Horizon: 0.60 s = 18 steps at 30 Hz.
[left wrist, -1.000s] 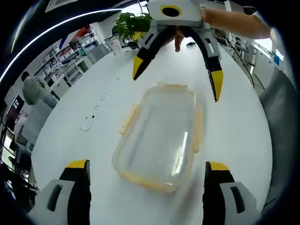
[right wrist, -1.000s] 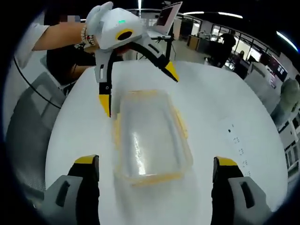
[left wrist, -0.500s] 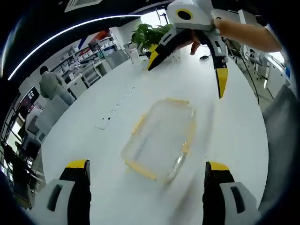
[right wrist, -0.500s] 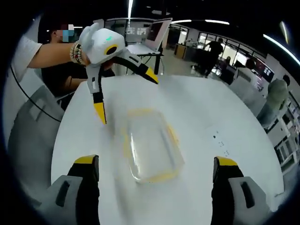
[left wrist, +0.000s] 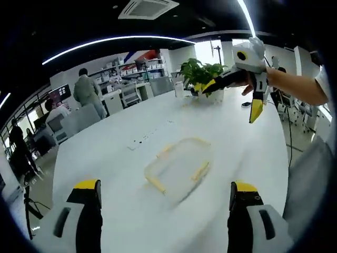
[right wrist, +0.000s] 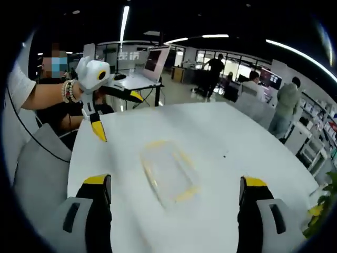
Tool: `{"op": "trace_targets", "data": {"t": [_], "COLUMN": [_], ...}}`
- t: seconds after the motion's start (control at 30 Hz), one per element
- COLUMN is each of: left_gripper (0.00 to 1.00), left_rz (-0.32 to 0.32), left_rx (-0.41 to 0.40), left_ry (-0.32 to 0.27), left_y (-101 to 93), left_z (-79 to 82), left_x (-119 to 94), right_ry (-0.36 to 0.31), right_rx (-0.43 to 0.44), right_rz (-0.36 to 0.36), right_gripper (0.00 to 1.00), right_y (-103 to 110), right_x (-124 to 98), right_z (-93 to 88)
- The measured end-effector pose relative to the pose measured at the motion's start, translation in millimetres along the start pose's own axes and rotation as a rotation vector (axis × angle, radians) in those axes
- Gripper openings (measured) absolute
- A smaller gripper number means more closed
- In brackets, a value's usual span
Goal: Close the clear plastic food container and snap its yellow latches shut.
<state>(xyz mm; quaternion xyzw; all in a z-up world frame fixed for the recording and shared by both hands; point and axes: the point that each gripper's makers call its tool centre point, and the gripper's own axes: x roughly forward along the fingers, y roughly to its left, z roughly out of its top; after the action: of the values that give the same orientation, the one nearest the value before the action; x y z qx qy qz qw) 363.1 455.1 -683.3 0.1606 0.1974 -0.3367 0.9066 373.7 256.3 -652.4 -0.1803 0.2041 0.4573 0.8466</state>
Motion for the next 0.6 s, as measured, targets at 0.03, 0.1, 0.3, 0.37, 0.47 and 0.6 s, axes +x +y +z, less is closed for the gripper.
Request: {"op": "trace_targets", "data": {"t": [0.03,0.1,0.3,0.37,0.47,0.6], "left_gripper": [0.99,0.99,0.99,0.99,0.99,0.98], "left_rz": [0.004,0.018,0.071,0.079,0.095,0.091], "left_rx": [-0.008,-0.035,-0.068,-0.088,-0.11,-0.131], "left_ry": [-0.002,-0.016,-0.069,-0.078,-0.097,-0.115], "left_y": [-1.2,-5.2,-13.7,-18.4,-23.0,-31.2], "left_z": [-2.9,-7.8,-12.6,-15.7,-18.6,-24.3], "left_x": [-5,-17,-45,-55,-66,-78], "right_ry": [-0.012,-0.024,-0.025,-0.034,-0.056,-0.072], "right_rx": [-0.003,-0.002,0.031,0.047,0.086,0.112], "right_rz": [-0.012,-0.029,-0.048,-0.063,-0.077,-0.105], "right_gripper": [1.0,1.0,1.0,1.0,1.0,0.99], "right_y": [3,6,19,23,28,35], "right_x": [-6,-13,-26,-32,-40,-51], "right_z": [0.3,-1.1,-21.5,-26.9,-34.6,-45.6]}}
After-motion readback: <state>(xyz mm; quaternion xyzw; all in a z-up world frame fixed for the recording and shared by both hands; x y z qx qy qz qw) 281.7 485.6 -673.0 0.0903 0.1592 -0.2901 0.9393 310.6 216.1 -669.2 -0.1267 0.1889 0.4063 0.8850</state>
